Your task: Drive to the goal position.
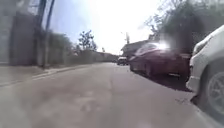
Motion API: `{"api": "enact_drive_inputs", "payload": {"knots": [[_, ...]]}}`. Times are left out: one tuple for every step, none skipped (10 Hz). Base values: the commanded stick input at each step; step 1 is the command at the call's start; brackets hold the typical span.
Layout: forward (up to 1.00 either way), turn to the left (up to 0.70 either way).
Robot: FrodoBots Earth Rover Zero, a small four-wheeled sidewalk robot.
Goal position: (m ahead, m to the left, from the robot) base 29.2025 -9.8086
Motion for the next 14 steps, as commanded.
{"api": "enact_drive_inputs", "payload": {"knots": [[1.0,0.0],[1.0,0.0],[1.0,0.0],[1.0,0.0],[1.0,0.0],[1.0,0.0],[1.0,0.0],[1.0,0.0],[1.0,0.0],[1.0,0.0],[1.0,0.0],[1.0,0.0],[1.0,0.0],[1.0,0.0]]}}
